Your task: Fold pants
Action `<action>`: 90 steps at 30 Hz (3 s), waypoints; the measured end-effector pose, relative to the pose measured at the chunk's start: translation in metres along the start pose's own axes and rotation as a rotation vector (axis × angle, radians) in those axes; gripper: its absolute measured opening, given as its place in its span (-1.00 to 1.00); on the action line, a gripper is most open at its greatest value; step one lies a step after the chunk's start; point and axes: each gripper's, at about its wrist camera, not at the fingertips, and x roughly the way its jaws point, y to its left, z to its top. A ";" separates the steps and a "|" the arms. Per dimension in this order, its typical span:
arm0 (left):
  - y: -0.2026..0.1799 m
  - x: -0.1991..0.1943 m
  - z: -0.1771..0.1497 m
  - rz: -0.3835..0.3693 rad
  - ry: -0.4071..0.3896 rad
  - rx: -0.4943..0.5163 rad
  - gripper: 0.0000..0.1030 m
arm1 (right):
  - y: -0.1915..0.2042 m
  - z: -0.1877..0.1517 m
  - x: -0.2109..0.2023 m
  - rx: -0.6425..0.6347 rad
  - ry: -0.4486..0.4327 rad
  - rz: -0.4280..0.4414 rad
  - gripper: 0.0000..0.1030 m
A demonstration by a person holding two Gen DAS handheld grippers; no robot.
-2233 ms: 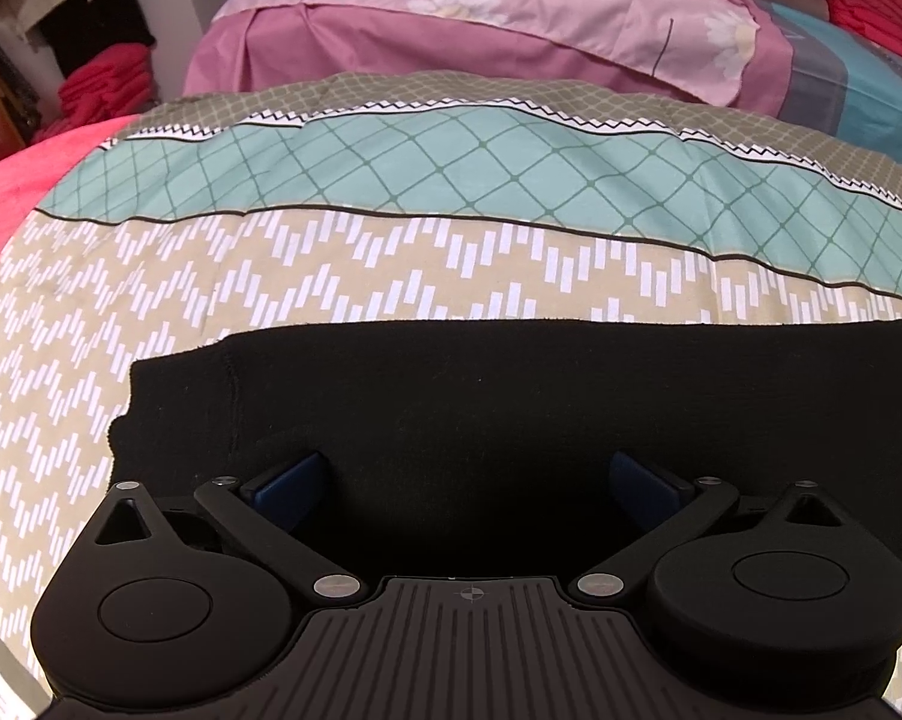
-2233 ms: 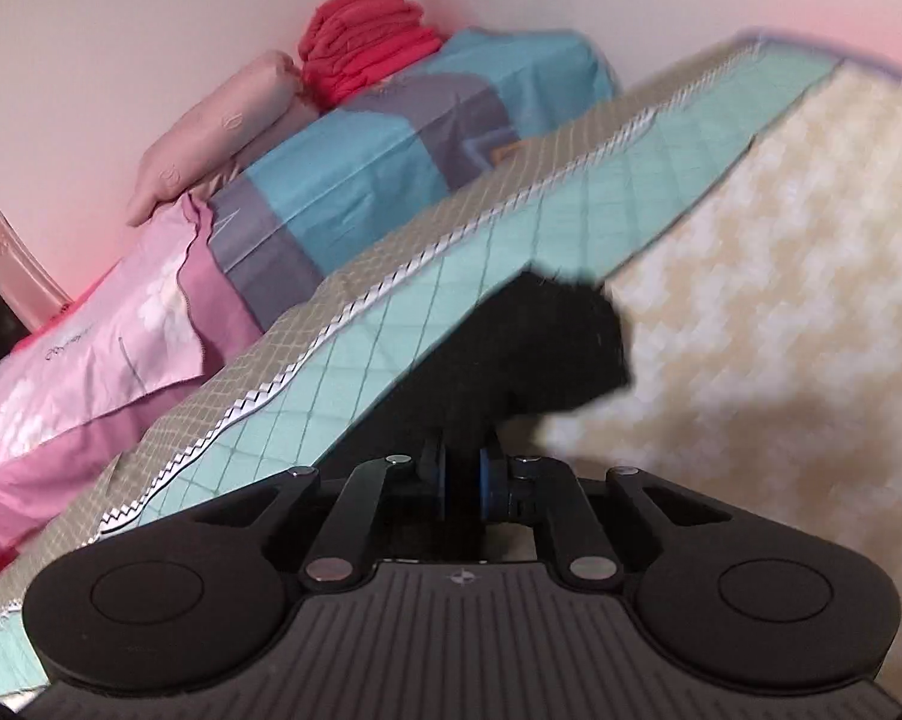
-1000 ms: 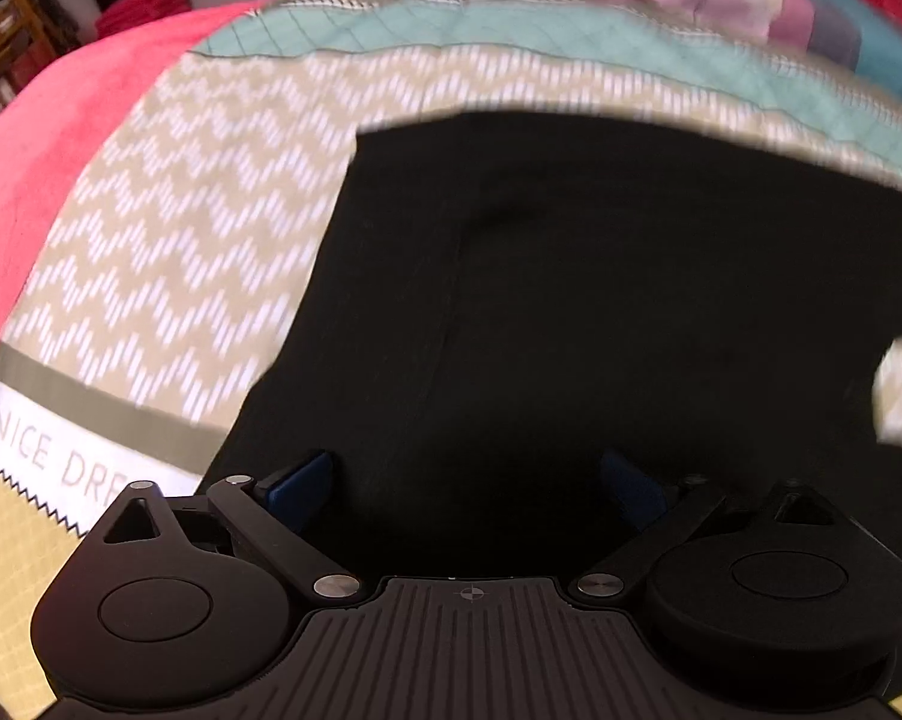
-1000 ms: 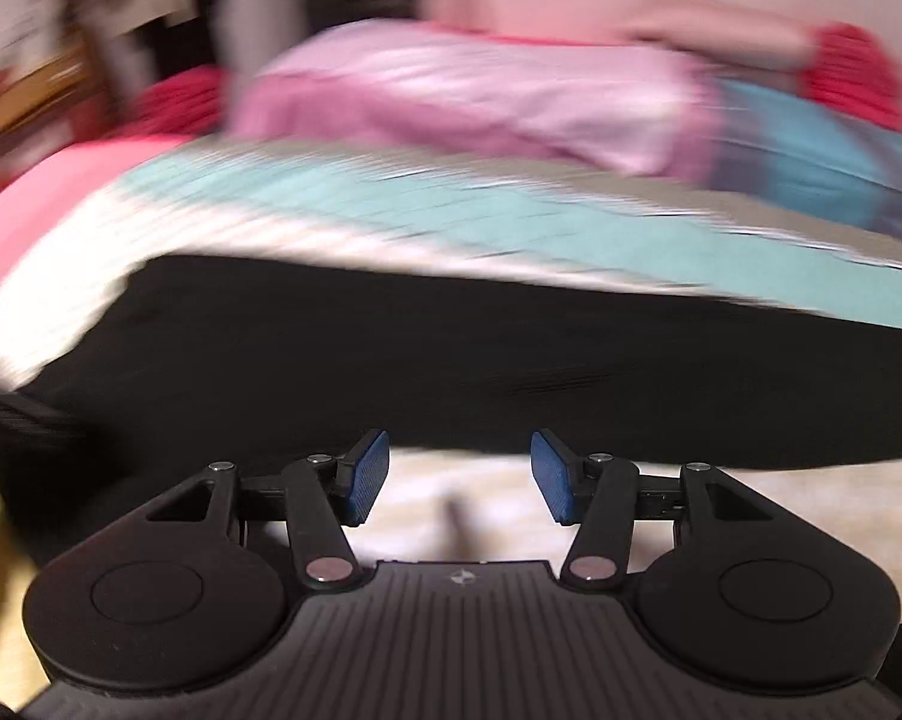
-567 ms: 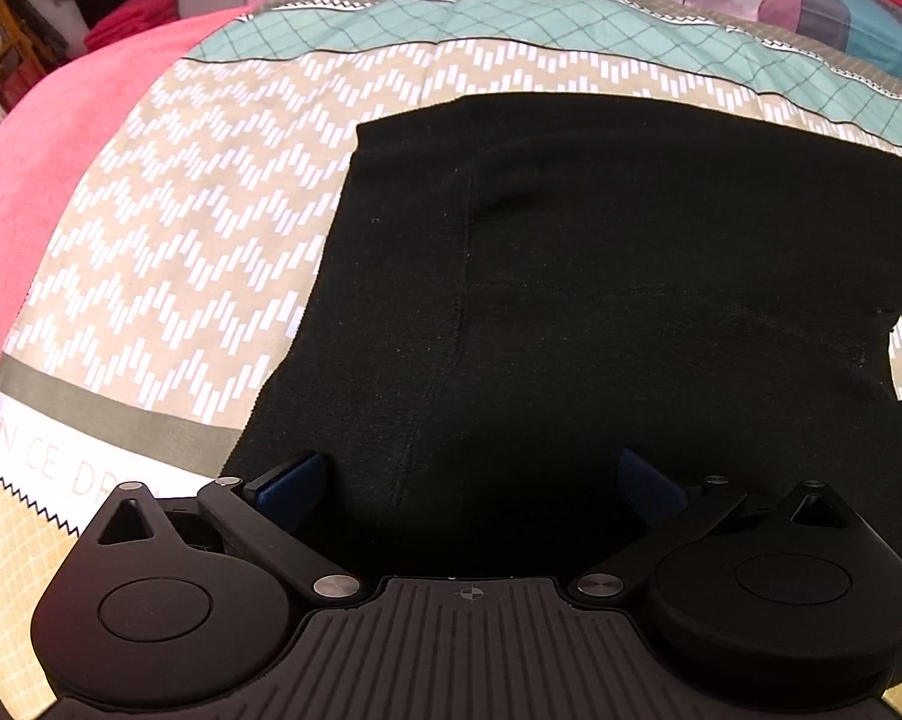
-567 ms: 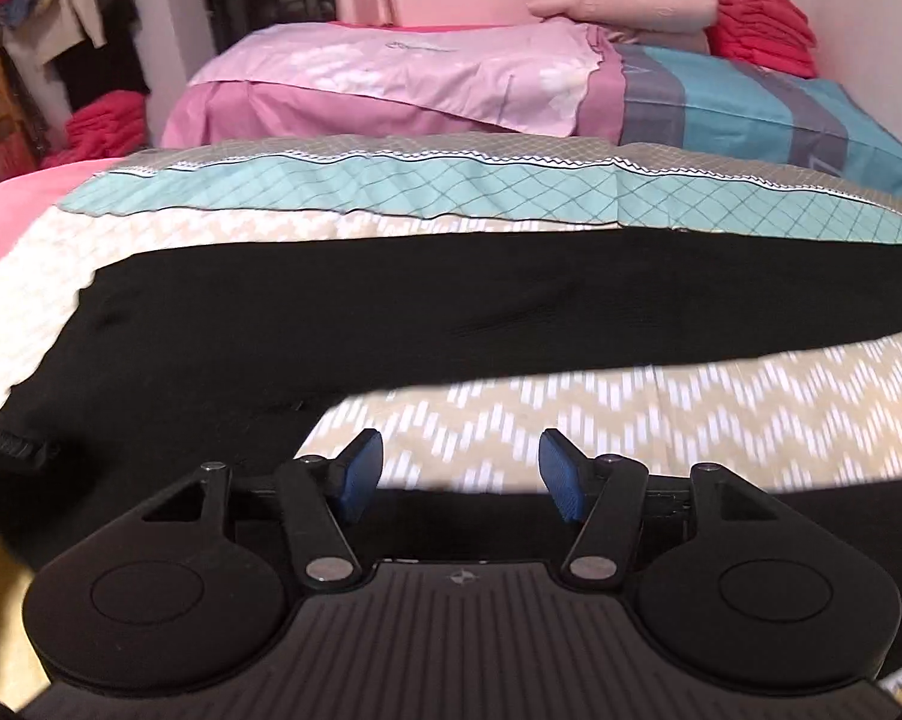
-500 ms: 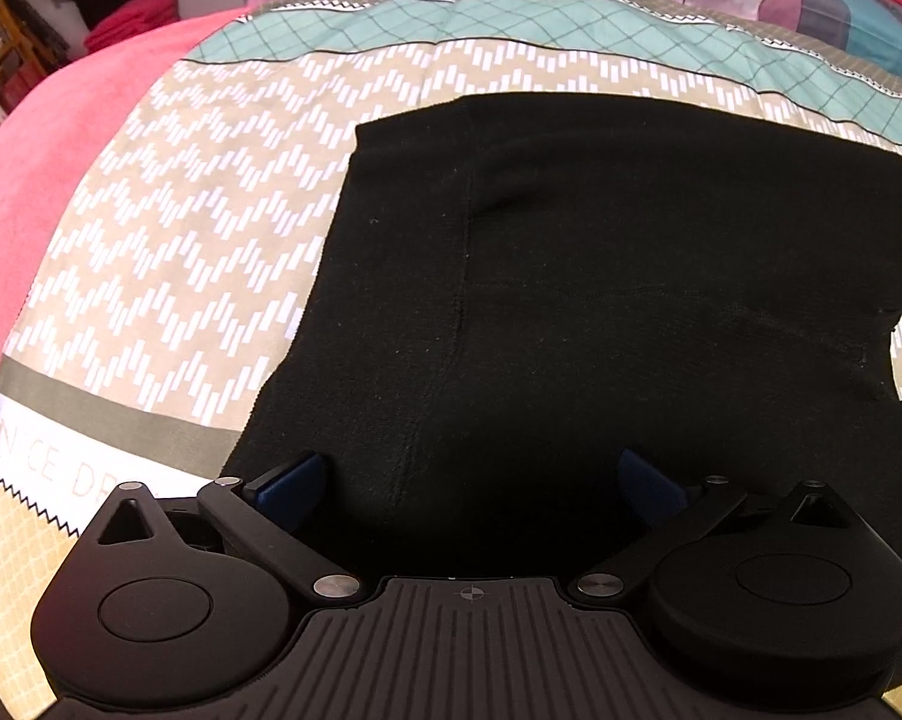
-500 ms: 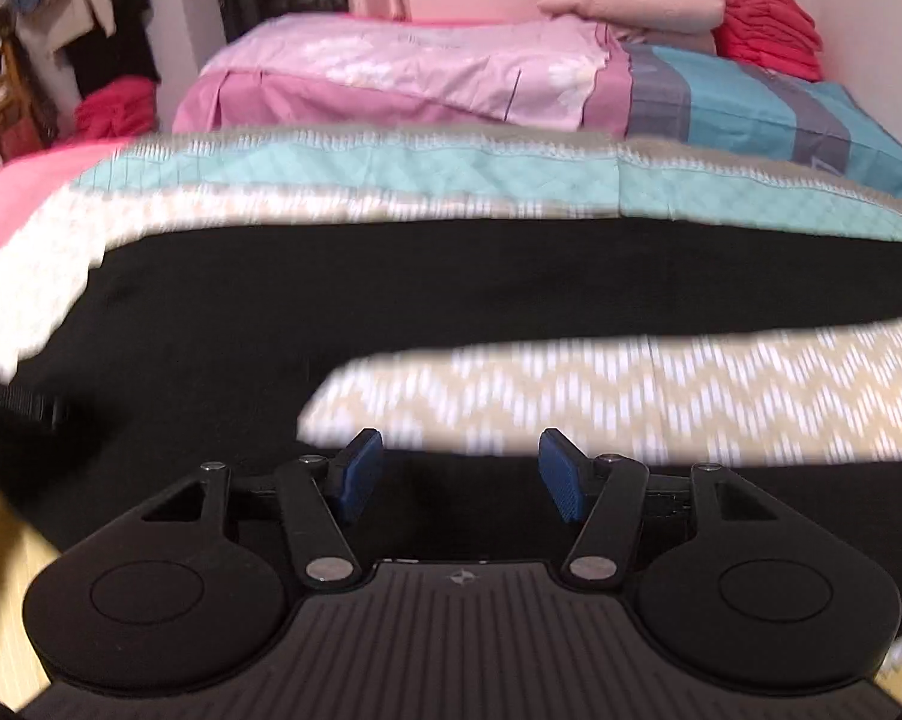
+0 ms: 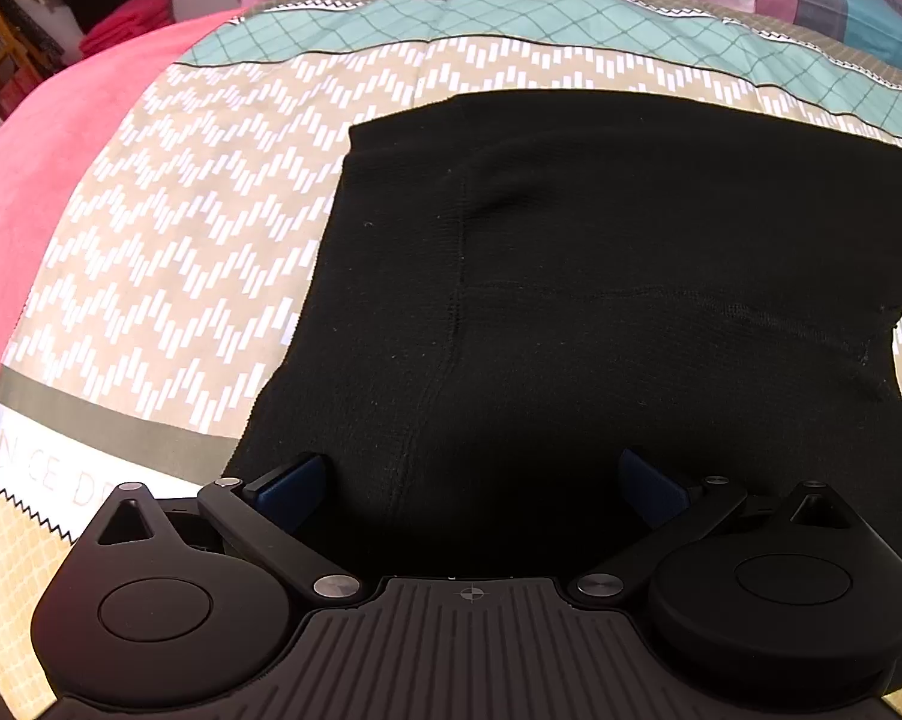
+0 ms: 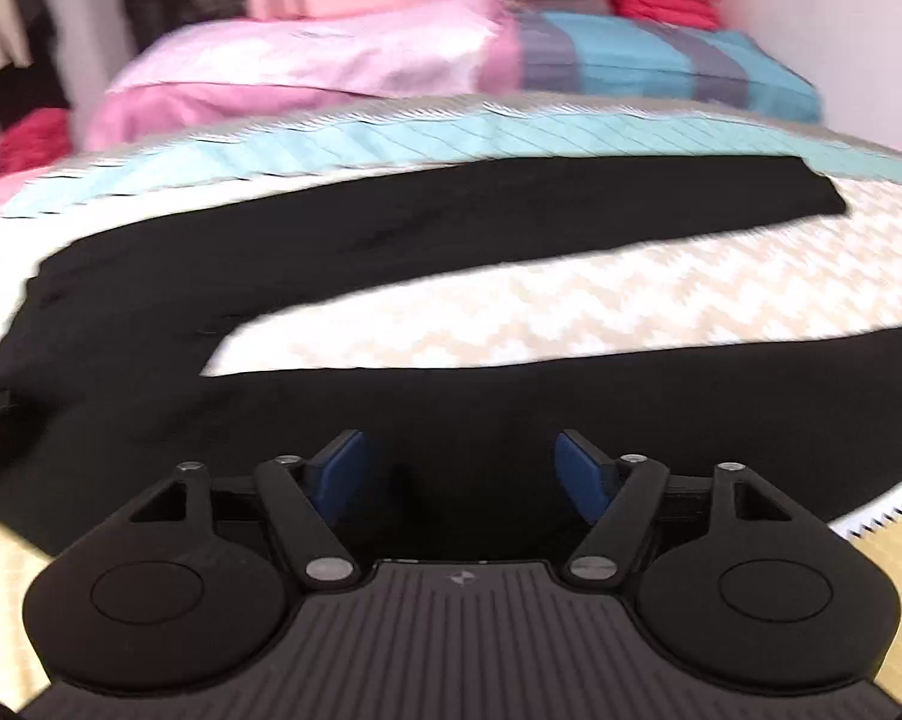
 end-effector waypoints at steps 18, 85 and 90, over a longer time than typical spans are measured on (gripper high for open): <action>-0.023 -0.039 -0.004 -0.132 -0.085 -0.021 1.00 | -0.099 -0.020 -0.015 0.057 -0.032 -0.102 0.55; -0.057 -0.014 -0.011 0.010 0.010 -0.013 1.00 | -0.161 -0.001 -0.039 0.027 -0.068 -0.102 0.60; -0.056 -0.014 -0.013 0.005 0.005 -0.007 1.00 | -0.134 -0.019 -0.021 -0.059 0.028 -0.051 0.64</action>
